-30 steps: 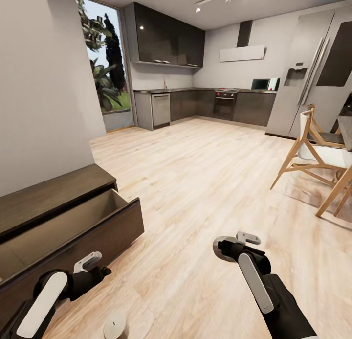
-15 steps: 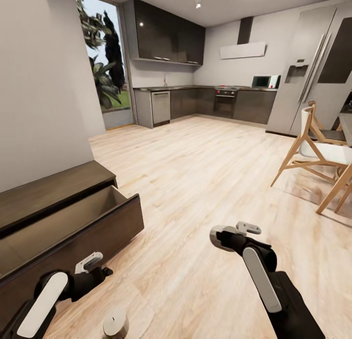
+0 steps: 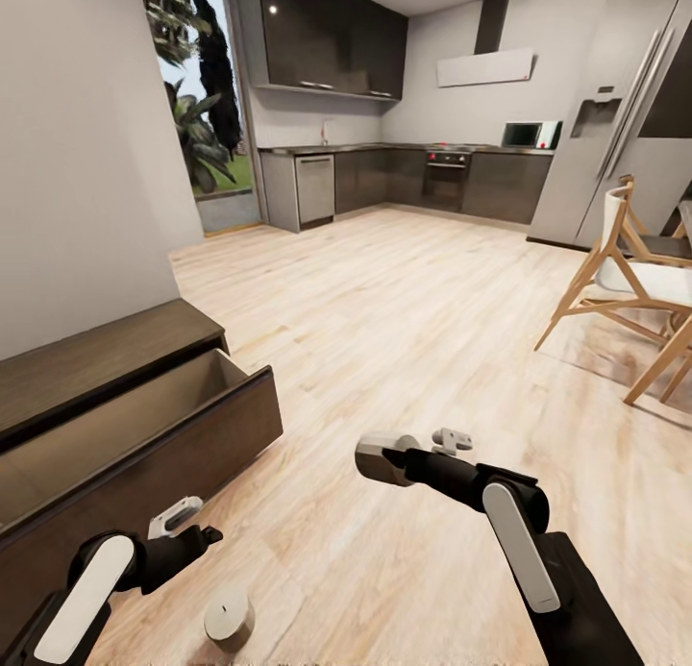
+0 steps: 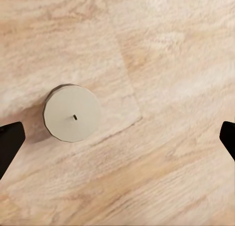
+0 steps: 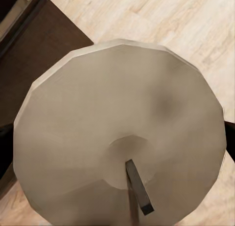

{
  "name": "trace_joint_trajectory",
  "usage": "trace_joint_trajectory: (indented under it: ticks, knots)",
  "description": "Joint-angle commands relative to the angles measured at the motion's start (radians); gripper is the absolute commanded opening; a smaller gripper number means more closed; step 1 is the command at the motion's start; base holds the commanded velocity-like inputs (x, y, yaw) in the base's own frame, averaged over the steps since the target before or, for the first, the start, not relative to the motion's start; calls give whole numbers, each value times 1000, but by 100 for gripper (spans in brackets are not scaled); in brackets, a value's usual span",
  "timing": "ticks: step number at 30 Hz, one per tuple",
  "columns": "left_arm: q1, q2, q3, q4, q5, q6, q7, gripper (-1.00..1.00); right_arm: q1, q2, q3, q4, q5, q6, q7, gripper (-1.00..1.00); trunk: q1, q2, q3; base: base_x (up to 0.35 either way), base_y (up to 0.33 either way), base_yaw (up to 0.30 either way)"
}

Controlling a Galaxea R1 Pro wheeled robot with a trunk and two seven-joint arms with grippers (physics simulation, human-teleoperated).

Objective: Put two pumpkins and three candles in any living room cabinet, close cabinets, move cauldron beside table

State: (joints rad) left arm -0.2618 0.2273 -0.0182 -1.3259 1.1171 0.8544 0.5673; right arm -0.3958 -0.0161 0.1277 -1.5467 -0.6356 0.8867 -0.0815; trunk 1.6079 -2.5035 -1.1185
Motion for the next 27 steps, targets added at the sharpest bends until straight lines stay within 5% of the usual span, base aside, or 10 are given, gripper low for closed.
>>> trace_joint_trajectory:
  ticks: [1, 10, 27]
  knots:
    - [-1, 1, -2, -1, 10, -1, 11, 100, -1, -1, 2, -1, -10, 2, -6, -100, 0, -1, -5, 0, 0, 0]
    - [-1, 1, -2, -1, 8, -3, 11, 100, -1, -2, 4, -1, -10, 2, 61, -100, 4, -3, -40, 0, 0, 0]
    - [-1, 0, -2, -2, 7, -5, 11, 100, 0, 0, 3, 6, -10, -1, 68, -100, 12, -7, -105, 0, 0, 0]
